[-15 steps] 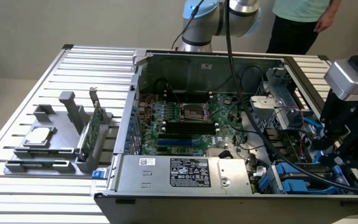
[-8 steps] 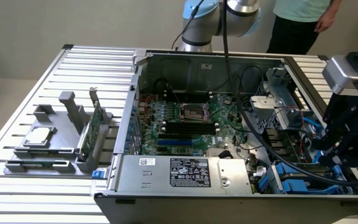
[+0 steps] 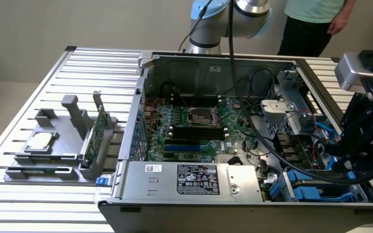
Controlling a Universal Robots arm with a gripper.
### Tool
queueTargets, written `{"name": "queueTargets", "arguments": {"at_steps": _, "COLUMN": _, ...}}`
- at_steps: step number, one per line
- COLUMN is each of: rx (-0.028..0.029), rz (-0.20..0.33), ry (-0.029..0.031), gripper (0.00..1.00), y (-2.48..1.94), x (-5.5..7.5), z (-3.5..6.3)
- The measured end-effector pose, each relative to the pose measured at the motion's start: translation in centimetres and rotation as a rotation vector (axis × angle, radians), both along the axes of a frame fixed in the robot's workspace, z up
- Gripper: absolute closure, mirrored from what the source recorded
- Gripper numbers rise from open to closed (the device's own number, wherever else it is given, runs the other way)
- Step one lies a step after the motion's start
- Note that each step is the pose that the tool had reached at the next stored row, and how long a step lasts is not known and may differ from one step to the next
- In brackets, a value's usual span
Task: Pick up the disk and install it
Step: 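Insert the disk into the insertion slot, then insert the first disk wire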
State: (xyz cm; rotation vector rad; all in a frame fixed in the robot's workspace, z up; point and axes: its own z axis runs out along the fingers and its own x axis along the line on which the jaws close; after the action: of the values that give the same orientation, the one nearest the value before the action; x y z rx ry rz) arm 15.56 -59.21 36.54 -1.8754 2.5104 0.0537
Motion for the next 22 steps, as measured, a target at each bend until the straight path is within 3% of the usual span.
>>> {"name": "queueTargets", "arguments": {"at_steps": 22, "rx": -0.0001, "rz": -0.391, "ry": 0.0000, "gripper": 0.63, "y": 0.00, "x": 0.00, "z": 0.00}}
